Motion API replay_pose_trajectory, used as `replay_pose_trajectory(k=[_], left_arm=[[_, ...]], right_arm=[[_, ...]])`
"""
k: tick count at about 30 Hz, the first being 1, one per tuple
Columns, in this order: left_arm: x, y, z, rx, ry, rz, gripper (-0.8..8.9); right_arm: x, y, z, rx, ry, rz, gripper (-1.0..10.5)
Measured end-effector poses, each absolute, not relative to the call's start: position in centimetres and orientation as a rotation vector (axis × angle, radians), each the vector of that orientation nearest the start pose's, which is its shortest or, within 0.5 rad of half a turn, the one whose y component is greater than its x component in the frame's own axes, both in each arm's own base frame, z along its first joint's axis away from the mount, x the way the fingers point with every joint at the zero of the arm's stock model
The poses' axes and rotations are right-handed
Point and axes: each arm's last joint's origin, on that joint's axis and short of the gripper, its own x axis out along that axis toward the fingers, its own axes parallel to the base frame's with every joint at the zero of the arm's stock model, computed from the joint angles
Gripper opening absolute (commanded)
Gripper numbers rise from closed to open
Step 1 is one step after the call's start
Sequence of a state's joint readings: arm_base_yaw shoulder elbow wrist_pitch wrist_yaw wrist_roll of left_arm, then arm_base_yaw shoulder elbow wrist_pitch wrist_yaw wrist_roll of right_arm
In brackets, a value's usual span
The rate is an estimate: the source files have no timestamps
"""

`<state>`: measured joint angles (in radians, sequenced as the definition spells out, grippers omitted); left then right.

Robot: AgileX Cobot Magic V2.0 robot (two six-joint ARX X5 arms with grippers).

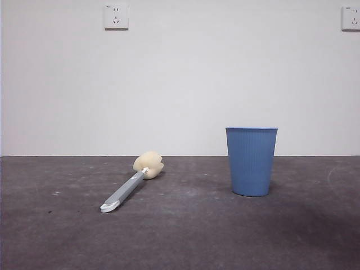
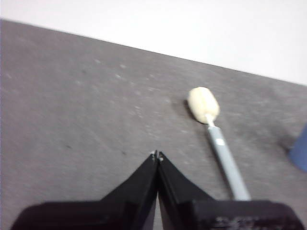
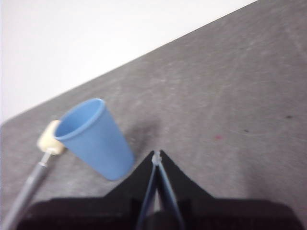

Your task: Pick up the cup brush,pick up the cup,insert the brush into the cup,clean the cup,put the cup brush back,put the cup back to the fixed position on the table

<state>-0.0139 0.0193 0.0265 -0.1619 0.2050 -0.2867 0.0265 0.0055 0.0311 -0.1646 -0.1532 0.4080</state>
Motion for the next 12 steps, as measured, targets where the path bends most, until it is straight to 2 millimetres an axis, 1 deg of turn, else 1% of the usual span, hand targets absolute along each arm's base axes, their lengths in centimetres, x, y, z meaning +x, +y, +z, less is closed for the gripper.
replay_pose_trajectory(k=[3,7,12], left_arm=[[9.3,-0.8,16.7,-0.360,0.177,-0.223,-0.06],[8.6,-0.9,19.3,-0.395,0.136,-0.259,-0.06],[7.9,-1.1,22.1,-0.407,0.171,-0.322,-0.06]], right_arm=[[9.2,0.7,17.5,0.435,0.132,0.163,-0.1],[8.7,0.9,20.3,0.439,0.091,0.231,-0.1],[8.5,1.2,23.0,0.435,0.149,0.315,-0.1]])
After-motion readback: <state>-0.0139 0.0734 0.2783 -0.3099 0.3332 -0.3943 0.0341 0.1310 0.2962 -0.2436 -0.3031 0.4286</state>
